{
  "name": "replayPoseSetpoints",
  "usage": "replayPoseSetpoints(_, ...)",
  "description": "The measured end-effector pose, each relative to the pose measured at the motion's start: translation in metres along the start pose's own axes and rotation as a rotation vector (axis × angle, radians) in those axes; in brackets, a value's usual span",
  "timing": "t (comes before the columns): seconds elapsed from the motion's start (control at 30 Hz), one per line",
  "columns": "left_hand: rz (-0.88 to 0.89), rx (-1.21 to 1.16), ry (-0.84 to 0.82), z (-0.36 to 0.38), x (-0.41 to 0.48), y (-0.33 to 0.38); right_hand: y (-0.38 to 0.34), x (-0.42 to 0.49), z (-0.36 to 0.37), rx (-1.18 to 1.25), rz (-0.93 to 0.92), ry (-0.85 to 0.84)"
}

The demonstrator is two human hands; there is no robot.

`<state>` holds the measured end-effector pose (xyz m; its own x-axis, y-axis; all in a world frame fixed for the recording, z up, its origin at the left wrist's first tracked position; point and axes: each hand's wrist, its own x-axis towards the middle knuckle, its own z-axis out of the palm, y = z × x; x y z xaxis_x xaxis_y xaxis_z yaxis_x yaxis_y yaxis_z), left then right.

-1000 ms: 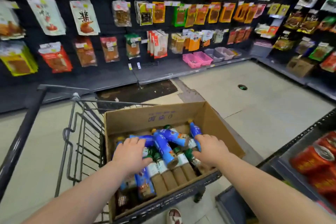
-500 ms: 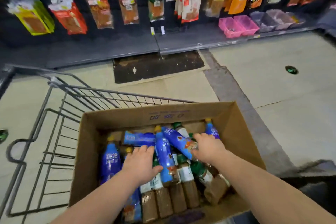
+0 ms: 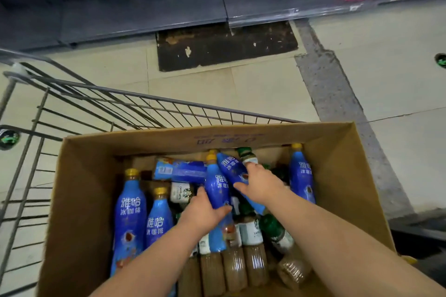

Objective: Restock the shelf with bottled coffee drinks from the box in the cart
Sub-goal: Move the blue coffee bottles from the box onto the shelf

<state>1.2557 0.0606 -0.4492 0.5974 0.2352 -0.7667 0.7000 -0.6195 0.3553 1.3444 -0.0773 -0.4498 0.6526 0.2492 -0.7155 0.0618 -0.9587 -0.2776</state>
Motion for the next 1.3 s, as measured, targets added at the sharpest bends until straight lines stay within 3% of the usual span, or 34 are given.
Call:
replayPoseSetpoints(0.13,-0.083,-0.144,0.061,0.017,0.007,0.004,0.002,0.013,0.009,0.082,0.021,0.004)
replayPoseSetpoints(0.3,-0.146,-0.144,0.094,0.025,0.014,0.008,0.007,0.017,0.019,0.054,0.048,0.007)
replayPoseSetpoints(0.77,-0.009,-0.238,0.138,0.005,-0.024,-0.005,0.034,-0.056,0.031,0.456,0.157,0.023)
replayPoseSetpoints(1.0,0.135,-0.327,0.078,-0.005,-0.054,0.004,0.029,-0.114,0.023,0.593,0.196,0.200)
replayPoseSetpoints(1.3,0.446,-0.309,-0.003,-0.043,-0.119,0.018,-0.011,-0.202,0.017,0.861,0.240,0.574)
